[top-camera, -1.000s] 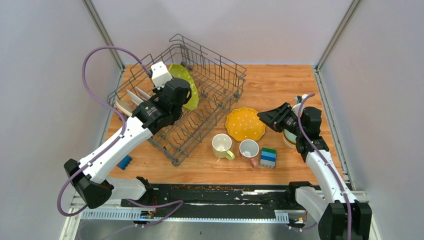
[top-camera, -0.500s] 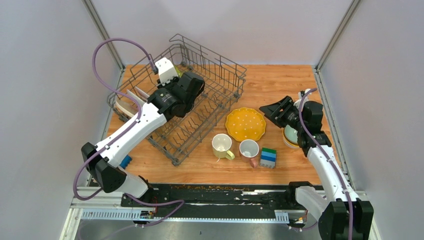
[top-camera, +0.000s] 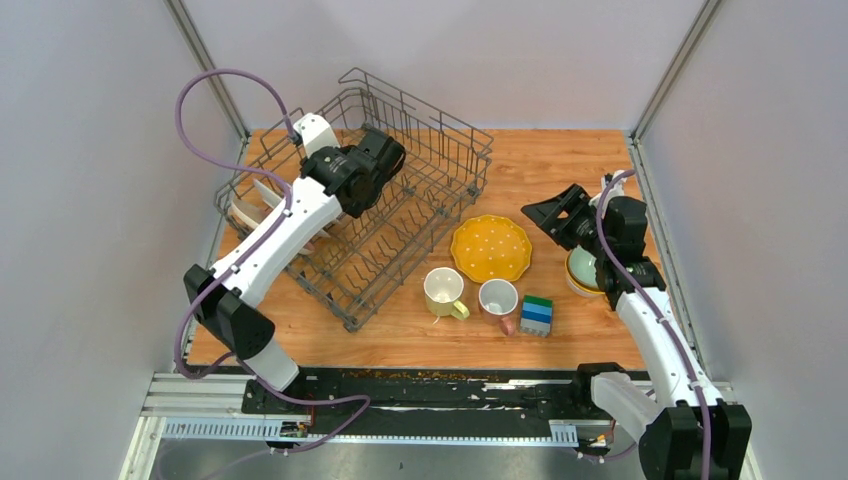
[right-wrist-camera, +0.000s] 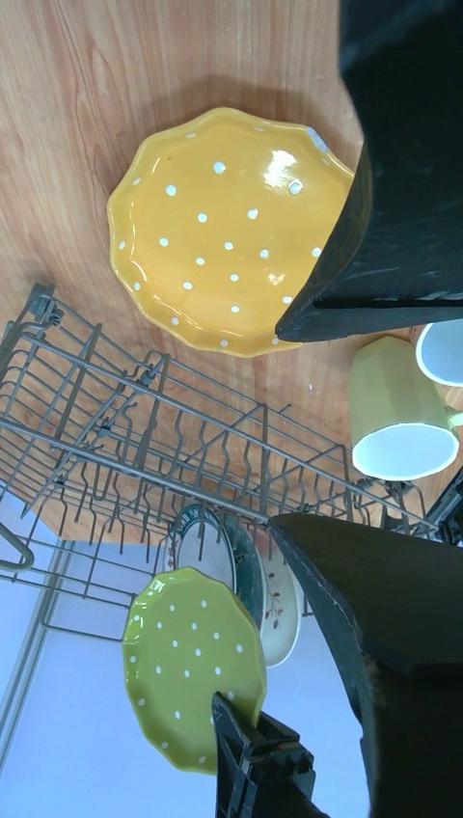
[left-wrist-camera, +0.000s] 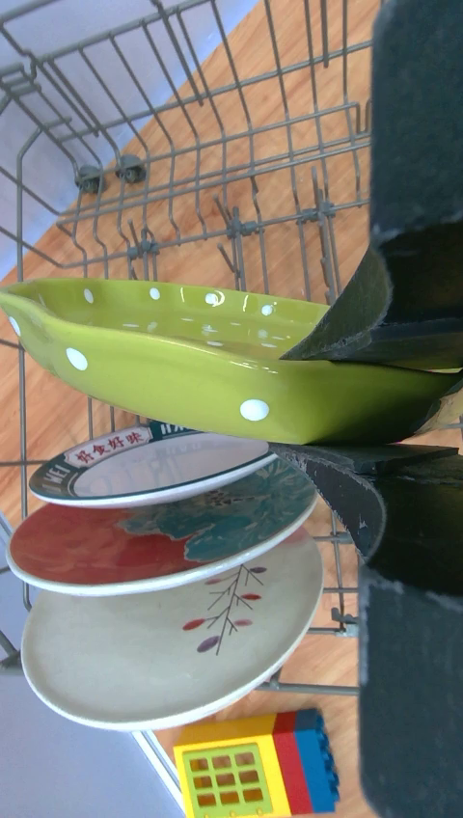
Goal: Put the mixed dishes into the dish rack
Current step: Insert the plate into the dish rack.
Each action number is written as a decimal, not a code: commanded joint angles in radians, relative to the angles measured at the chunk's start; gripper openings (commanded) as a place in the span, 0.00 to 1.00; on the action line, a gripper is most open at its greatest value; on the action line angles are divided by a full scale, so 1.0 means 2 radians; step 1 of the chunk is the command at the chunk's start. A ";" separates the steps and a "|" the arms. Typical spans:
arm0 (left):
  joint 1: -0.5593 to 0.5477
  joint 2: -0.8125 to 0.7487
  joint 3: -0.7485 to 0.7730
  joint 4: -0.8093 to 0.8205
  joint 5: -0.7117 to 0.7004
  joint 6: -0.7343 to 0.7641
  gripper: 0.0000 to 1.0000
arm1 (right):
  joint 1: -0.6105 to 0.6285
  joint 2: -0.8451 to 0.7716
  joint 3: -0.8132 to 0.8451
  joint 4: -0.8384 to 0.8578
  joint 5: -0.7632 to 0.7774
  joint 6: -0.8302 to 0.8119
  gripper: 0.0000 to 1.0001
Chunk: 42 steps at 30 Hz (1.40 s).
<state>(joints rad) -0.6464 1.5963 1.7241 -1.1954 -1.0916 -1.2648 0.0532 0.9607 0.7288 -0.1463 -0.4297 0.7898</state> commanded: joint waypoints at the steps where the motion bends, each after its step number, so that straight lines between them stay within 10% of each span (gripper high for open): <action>1: 0.014 0.021 0.081 -0.077 -0.050 -0.093 0.00 | 0.005 0.000 0.025 -0.004 0.028 -0.021 0.67; 42: 0.098 0.174 0.174 -0.181 -0.017 -0.148 0.00 | 0.005 0.029 0.039 -0.004 0.031 -0.025 0.67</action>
<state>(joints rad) -0.4618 1.9518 2.0247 -1.5749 -1.0264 -1.5436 0.0586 1.0142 0.7605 -0.1829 -0.3790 0.7567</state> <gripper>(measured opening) 0.333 0.671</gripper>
